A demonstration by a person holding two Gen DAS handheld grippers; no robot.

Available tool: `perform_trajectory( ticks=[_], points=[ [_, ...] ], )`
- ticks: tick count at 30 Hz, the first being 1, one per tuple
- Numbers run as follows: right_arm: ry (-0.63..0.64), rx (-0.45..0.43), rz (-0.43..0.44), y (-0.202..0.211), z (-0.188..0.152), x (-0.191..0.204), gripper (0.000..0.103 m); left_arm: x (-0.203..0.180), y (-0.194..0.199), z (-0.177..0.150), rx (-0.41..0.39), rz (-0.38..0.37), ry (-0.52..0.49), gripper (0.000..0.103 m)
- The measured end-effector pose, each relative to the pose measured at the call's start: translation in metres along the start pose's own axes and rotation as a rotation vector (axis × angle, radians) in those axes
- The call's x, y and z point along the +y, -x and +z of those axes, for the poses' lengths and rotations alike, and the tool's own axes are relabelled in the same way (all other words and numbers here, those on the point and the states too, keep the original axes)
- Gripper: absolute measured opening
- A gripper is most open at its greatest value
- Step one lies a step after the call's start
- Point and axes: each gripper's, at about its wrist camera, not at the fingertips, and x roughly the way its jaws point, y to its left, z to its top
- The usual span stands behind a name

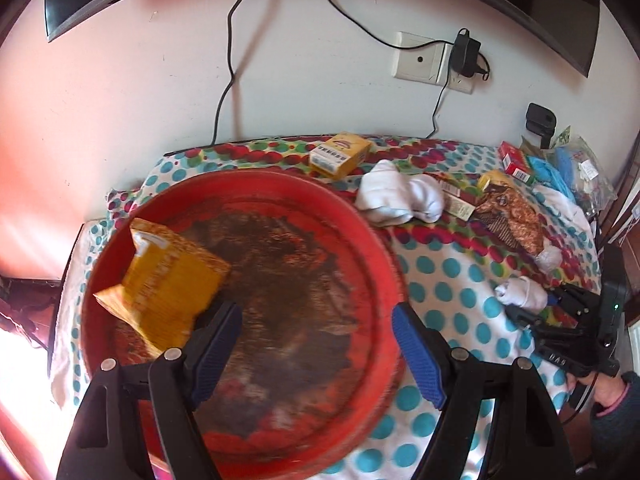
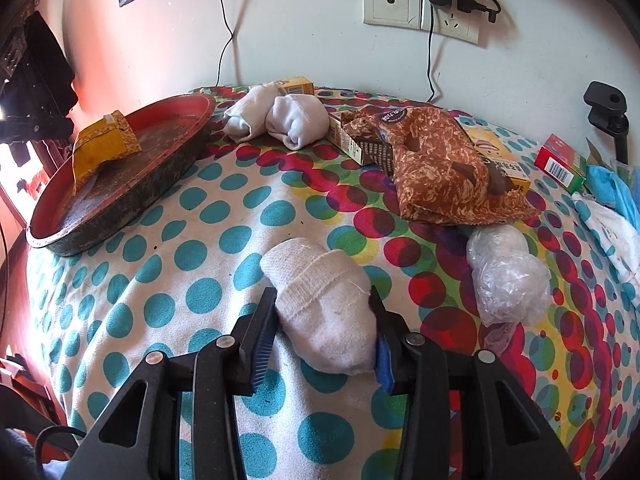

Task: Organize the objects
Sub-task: 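Carry the white sock toward the red tray with the right gripper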

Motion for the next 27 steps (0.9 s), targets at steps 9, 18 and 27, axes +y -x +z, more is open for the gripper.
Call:
perform_trajectory(
  ticks=[9, 18, 27],
  points=[
    [0.020, 0.084, -0.017, -0.006, 0.008, 0.010, 0.061, -0.030, -0.018, -0.004, -0.044, 0.001, 0.087, 0.080],
    [0.041, 0.154, -0.020, -0.015, 0.007, 0.018, 0.102, -0.020, -0.021, -0.009, -0.089, -0.002, 0.078, 0.080],
    [-0.060, 0.119, -0.011, 0.001, 0.004, -0.001, 0.070, -0.008, -0.032, -0.015, -0.075, 0.009, 0.079, 0.080]
  ],
)
